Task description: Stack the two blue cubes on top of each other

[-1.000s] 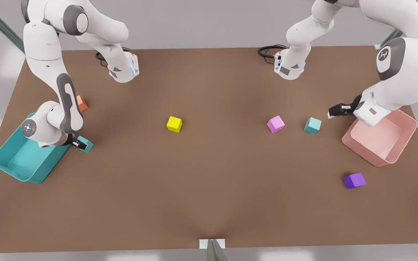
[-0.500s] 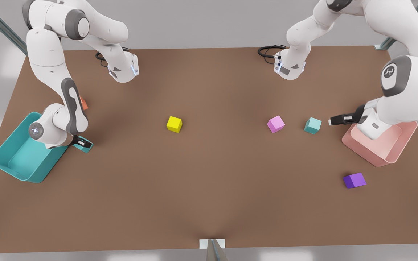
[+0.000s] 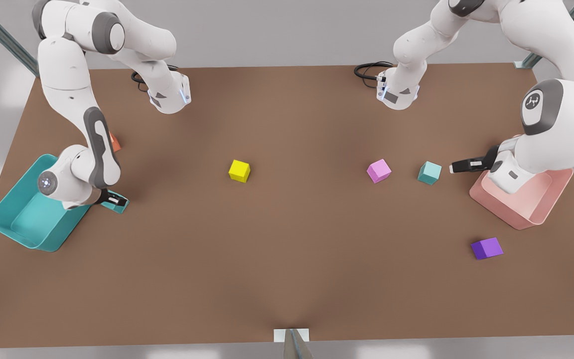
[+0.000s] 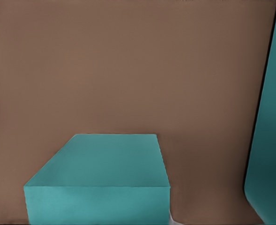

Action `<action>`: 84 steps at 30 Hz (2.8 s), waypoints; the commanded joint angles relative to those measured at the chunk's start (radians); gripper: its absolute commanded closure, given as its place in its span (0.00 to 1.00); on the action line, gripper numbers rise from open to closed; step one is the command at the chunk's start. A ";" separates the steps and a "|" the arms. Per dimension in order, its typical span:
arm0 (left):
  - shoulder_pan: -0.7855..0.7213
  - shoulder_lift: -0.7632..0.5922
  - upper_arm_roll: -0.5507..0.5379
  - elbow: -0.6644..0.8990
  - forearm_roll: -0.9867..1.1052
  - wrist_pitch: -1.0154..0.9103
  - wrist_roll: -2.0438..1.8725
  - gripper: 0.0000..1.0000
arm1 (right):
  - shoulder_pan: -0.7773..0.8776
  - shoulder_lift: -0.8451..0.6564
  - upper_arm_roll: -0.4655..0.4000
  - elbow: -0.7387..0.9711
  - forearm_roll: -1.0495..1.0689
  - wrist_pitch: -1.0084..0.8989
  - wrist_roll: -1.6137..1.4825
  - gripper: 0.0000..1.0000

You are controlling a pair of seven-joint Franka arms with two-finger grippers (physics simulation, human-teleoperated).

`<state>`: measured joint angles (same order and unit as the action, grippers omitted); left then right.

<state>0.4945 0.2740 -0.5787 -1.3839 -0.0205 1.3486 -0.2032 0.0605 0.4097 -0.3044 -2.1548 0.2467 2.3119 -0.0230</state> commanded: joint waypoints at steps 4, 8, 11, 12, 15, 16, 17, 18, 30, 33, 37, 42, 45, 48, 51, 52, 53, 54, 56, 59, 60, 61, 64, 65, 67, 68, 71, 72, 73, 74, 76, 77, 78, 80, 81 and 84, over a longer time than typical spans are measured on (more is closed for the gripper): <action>0.001 -0.001 -0.001 0.000 0.002 -0.002 -0.015 0.00 | 0.246 -0.023 -0.001 0.033 0.140 -0.063 0.058 0.31; 0.001 -0.001 -0.001 -0.003 0.002 -0.003 -0.015 0.00 | 0.518 0.066 0.004 0.193 0.287 -0.068 0.192 0.29; 0.001 -0.001 -0.001 -0.003 0.002 -0.003 -0.015 0.00 | 0.628 0.187 0.008 0.381 0.299 -0.071 0.333 0.28; 0.001 -0.001 -0.001 -0.004 0.002 -0.003 -0.015 0.00 | 0.651 0.236 0.039 0.461 0.301 -0.072 0.417 0.28; 0.001 0.002 -0.001 -0.006 0.002 -0.003 -0.015 0.00 | 0.653 0.339 0.123 0.634 0.301 -0.072 0.566 0.28; 0.001 0.005 -0.001 -0.012 0.002 -0.003 -0.015 0.00 | 0.657 0.371 0.148 0.690 0.299 -0.072 0.623 0.28; 0.000 0.005 -0.001 -0.015 0.002 -0.003 -0.015 0.00 | 0.667 0.394 0.151 0.719 0.301 -0.071 0.646 0.28; -0.002 0.005 -0.001 -0.017 0.002 -0.003 -0.015 0.00 | 0.687 0.423 0.156 0.757 0.299 -0.071 0.682 0.28; -0.610 -0.081 0.577 -0.014 0.042 -0.140 0.153 0.00 | 0.726 0.495 0.154 0.912 0.295 -0.103 0.775 0.00; -0.613 -0.081 0.577 -0.035 0.042 -0.138 0.153 0.00 | 0.702 0.419 0.143 0.912 0.296 -0.212 0.772 0.00; -0.610 -0.137 0.645 -0.386 0.048 0.179 0.242 0.00 | 0.449 0.239 0.117 0.948 0.211 -0.620 0.707 0.00; -0.579 -0.137 0.717 -0.833 0.093 0.797 0.573 0.00 | 0.144 0.189 0.068 0.998 -0.217 -0.878 0.114 0.00; -0.573 -0.096 0.717 -0.877 0.094 0.902 0.626 0.00 | 0.150 0.022 0.014 1.098 -0.244 -0.993 -0.153 0.00; -0.567 -0.075 0.717 -0.899 0.096 0.908 0.830 0.00 | 0.147 -0.198 0.022 1.084 -0.245 -1.083 -0.204 0.00; -0.553 -0.071 0.724 -0.911 0.106 0.903 0.989 0.00 | 0.068 -0.422 0.123 0.741 -0.245 -0.971 -0.109 0.00; -0.553 -0.075 0.724 -0.911 0.102 0.905 0.976 0.00 | 0.030 -0.447 0.165 0.661 -0.245 -0.919 -0.051 0.00; -0.554 -0.076 0.724 -0.916 0.099 0.905 0.930 0.00 | 0.030 -0.427 0.165 0.671 -0.247 -0.916 -0.051 0.00; -0.554 -0.076 0.724 -0.916 0.088 0.906 0.920 0.00 | 0.032 -0.388 0.165 0.705 -0.247 -0.914 -0.052 0.00; -0.556 -0.076 0.724 -0.934 0.082 0.925 0.815 0.00 | 0.032 -0.377 0.165 0.713 -0.247 -0.914 -0.051 0.00; -0.568 -0.078 0.718 -0.945 0.082 0.923 0.706 0.00 | 0.030 -0.370 0.166 0.713 -0.248 -0.913 -0.051 0.00; -0.568 -0.078 0.718 -0.945 0.082 0.923 0.706 0.00 | 0.030 -0.362 0.166 0.714 -0.248 -0.913 -0.054 0.00; -0.568 -0.075 0.718 -0.945 0.082 0.926 0.706 0.00 | 0.030 -0.348 0.166 0.714 -0.248 -0.914 -0.055 0.00; -0.568 -0.056 0.718 -0.952 0.082 0.948 0.706 0.00 | 0.030 -0.341 0.180 0.714 -0.257 -0.916 -0.055 0.00; -0.567 -0.053 0.718 -0.965 0.080 0.954 0.705 0.00 | 0.030 -0.341 0.180 0.714 -0.257 -0.916 -0.055 0.00; -0.563 -0.052 0.720 -0.975 0.080 0.954 0.694 0.00 | 0.028 -0.336 0.180 0.714 -0.256 -0.916 -0.061 0.00; -0.563 -0.045 0.718 -0.977 0.080 0.954 0.674 0.00 | 0.028 -0.336 0.180 0.714 -0.256 -0.916 -0.061 0.00; -0.559 -0.022 0.720 -0.975 0.082 0.975 0.674 0.00 | 0.025 -0.336 0.180 0.713 -0.256 -0.916 -0.061 0.00; -0.559 -0.015 0.720 -0.975 0.082 0.986 0.674 0.00 | 0.024 -0.336 0.179 0.713 -0.256 -0.916 -0.063 0.00; -0.557 -0.012 0.720 -0.975 0.082 0.986 0.674 0.00 | 0.024 -0.336 0.179 0.711 -0.256 -0.916 -0.063 0.00; -0.559 -0.012 0.720 -0.977 0.082 0.986 0.674 0.00 | 0.024 -0.335 0.179 0.711 -0.256 -0.916 -0.064 0.00; -0.559 -0.012 0.720 -0.977 0.082 0.986 0.674 0.00 | 0.024 -0.328 0.179 0.711 -0.256 -0.916 -0.066 0.00; -0.559 -0.006 0.720 -0.982 0.082 0.986 0.674 0.00 | 0.024 -0.328 0.179 0.713 -0.256 -0.916 -0.064 0.00; -0.559 0.004 0.720 -0.985 0.082 0.986 0.674 0.00 | 0.024 -0.328 0.179 0.713 -0.256 -0.916 -0.066 0.00; -0.559 0.028 0.720 -0.986 0.082 1.011 0.674 0.00 | 0.024 -0.328 0.179 0.713 -0.256 -0.916 -0.066 0.00; -0.559 0.037 0.720 -0.989 0.082 1.031 0.674 0.00 | 0.024 -0.327 0.179 0.711 -0.256 -0.916 -0.068 0.00; -0.559 0.048 0.720 -0.994 0.082 1.049 0.674 0.00 | 0.024 -0.325 0.179 0.711 -0.256 -0.914 -0.068 0.00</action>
<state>-0.0646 0.3218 0.1417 -2.3782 0.0600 2.3639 0.4518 0.0828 0.0851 -0.1250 -1.4441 -0.0097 1.3968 -0.0344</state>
